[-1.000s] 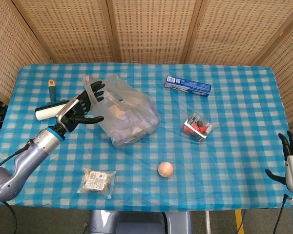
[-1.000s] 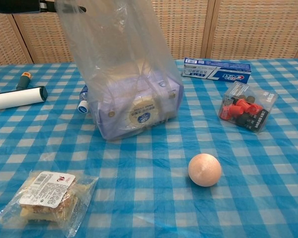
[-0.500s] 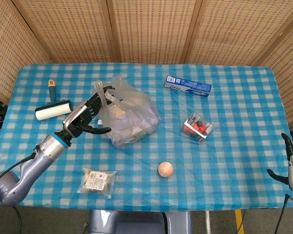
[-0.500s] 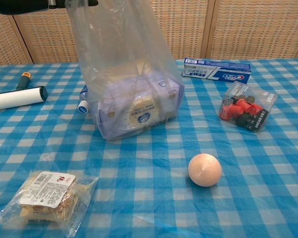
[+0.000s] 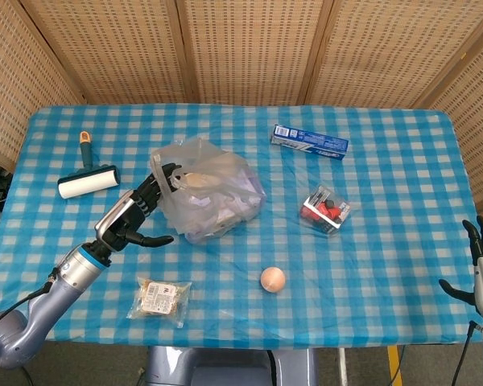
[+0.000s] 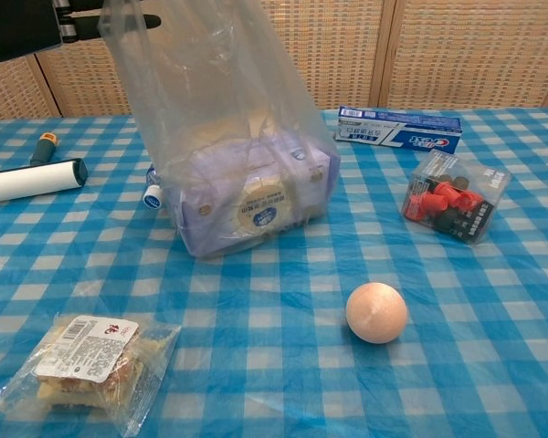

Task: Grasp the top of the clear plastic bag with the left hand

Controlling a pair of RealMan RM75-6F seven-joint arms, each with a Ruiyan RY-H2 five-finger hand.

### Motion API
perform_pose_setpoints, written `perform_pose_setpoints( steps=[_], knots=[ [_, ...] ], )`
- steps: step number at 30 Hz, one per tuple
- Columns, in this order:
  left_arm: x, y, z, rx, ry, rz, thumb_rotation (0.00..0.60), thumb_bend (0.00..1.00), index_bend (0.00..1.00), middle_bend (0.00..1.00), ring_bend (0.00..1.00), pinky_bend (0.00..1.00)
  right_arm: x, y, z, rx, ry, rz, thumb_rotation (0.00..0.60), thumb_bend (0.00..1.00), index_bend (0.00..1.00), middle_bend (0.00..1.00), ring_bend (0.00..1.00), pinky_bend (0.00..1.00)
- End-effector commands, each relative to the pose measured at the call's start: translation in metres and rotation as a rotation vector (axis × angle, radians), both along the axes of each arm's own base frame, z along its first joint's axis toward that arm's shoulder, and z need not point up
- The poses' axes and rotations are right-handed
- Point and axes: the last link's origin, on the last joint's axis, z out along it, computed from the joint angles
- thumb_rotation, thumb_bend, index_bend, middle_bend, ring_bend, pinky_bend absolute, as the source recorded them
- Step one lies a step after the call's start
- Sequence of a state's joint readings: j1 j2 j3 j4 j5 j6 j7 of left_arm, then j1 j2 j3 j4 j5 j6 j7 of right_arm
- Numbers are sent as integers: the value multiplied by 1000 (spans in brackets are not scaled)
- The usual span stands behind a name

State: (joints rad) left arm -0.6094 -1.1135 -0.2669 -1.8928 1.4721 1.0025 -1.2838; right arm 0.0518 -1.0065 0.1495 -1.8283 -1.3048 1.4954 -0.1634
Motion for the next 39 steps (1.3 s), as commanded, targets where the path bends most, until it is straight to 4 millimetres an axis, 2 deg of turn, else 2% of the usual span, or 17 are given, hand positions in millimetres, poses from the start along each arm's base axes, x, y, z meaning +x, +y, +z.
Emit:
perform_pose_setpoints(
  steps=[1, 7, 11, 18, 23, 31, 39],
  knots=[
    [-10, -5, 0, 4, -10, 19, 600, 0, 0, 0, 0, 0, 0, 0, 0, 0, -1, 1, 600, 0, 0, 0, 0, 0],
    [-24, -17, 3, -22, 3, 10, 600, 0, 0, 0, 0, 0, 1, 1, 0, 1, -1, 4, 600, 0, 0, 0, 0, 0],
    [-27, -16, 0, -51, 29, 8, 600, 0, 0, 0, 0, 0, 2, 0, -1, 7, 1, 6, 600, 0, 0, 0, 0, 0],
    [-6, 0, -3, -63, 43, -16, 600, 0, 0, 0, 0, 0, 2, 0, -1, 7, 4, 7, 600, 0, 0, 0, 0, 0],
    [16, 12, -9, -58, 143, -59, 600, 0, 0, 0, 0, 0, 1, 0, -1, 5, 5, 4, 600, 0, 0, 0, 0, 0],
    [41, 19, -19, -11, 336, -147, 600, 0, 0, 0, 0, 0, -1, -2, -1, 4, 5, -6, 600, 0, 0, 0, 0, 0],
    [57, 25, -19, 85, 375, -169, 600, 0, 1, 0, 0, 0, -1, -2, -2, 8, 5, -10, 600, 0, 0, 0, 0, 0]
  ],
)
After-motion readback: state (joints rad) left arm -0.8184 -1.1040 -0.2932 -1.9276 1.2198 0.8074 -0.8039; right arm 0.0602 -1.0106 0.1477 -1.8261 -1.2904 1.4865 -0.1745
